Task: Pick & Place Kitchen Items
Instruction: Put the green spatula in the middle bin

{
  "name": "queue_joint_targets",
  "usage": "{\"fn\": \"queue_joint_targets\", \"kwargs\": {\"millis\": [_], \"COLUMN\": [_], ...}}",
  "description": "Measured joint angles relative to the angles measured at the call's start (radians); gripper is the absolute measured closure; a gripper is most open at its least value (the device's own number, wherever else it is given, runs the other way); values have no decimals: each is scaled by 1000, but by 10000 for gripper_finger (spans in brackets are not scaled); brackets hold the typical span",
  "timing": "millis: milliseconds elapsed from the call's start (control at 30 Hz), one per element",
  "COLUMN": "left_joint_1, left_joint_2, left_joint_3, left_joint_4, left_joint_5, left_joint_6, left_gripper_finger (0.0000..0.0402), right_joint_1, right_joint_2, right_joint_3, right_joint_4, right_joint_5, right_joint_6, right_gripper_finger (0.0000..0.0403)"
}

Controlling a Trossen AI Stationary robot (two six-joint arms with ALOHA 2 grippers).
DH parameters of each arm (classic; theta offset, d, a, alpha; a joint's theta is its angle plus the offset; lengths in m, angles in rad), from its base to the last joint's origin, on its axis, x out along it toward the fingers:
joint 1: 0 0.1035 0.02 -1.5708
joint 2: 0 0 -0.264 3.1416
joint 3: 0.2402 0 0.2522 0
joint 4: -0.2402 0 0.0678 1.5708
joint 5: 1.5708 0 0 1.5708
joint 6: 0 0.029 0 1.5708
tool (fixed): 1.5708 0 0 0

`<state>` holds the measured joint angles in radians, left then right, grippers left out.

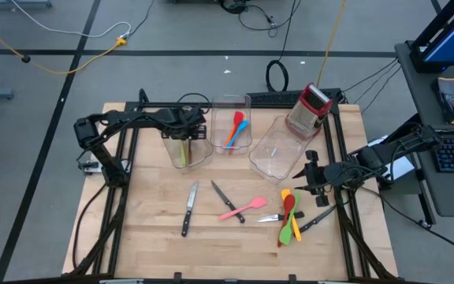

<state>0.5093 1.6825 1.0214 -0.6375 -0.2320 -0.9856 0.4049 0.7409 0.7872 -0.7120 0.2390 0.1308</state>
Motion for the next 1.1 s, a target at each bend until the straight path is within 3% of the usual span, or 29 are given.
{"fn": "queue_joint_targets", "kwargs": {"millis": [233,500,767,1100], "left_joint_1": [9,-23,-134,-313], "left_joint_2": [-49,-205,-346,-373], "left_joint_3": [0,0,1,1], "left_joint_4": [17,105,170,229], "left_joint_5": [39,49,48,48], "left_joint_6": [80,128,154,56], "left_gripper_finger": [157,145,144,147], "right_joint_1": [0,0,0,0], "right_joint_2": [0,0,0,0], "right_joint_3": [0,0,0,0], "right_joint_4": [0,0,0,5], "right_joint_5": [2,3,0,-7], "right_joint_6": [94,148,316,589], "right_gripper_finger": [248,248,248,248]}}
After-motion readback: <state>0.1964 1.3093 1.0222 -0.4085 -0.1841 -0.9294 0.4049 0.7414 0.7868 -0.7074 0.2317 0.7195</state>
